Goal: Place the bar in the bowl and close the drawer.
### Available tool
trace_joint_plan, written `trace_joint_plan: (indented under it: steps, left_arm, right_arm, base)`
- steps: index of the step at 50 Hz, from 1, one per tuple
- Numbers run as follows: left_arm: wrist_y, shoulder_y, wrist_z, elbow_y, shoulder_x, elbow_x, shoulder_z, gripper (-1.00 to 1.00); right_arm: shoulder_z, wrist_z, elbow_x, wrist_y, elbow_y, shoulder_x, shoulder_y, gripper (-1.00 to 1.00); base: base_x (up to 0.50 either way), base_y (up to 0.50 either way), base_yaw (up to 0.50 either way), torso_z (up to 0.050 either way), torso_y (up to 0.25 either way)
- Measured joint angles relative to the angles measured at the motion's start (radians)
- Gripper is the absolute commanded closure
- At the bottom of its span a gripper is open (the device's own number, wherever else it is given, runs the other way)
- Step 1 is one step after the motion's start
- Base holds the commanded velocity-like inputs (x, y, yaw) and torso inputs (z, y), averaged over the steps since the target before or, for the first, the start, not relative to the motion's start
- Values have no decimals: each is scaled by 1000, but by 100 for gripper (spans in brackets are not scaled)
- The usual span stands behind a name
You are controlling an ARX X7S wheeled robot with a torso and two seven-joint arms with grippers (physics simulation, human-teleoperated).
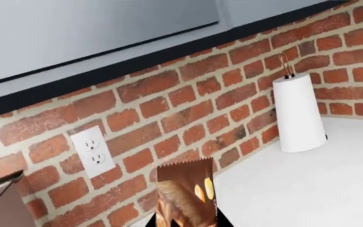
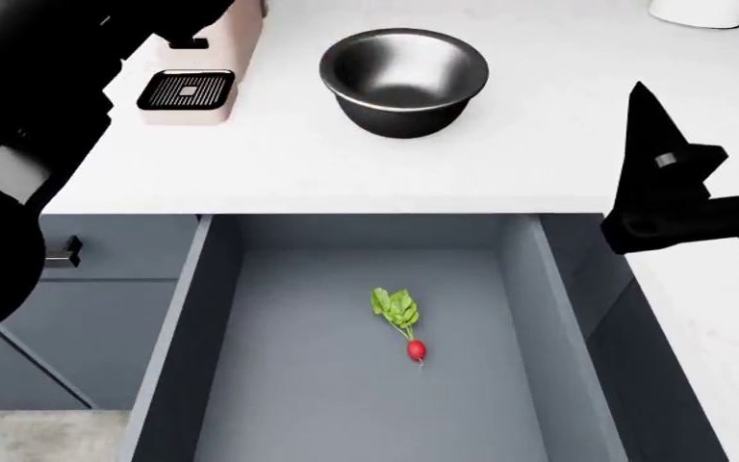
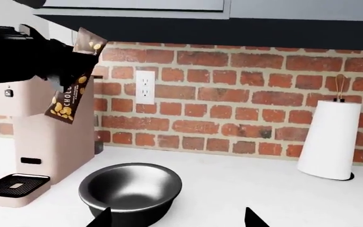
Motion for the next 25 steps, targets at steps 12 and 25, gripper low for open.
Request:
trace_joint_plan:
  steps: [12, 25]
  left_arm:
    - [10, 42, 9, 72, 0, 33, 0, 100]
    - [18, 95, -17, 166, 1, 47, 2, 100]
  right_arm:
    - [14, -20, -18, -7, -2, -4, -29, -100]
    - [23, -39, -37, -12, -2, -8, -58, -100]
  base:
    - [0, 0, 0, 0, 0]
    - [0, 0, 0, 0, 0]
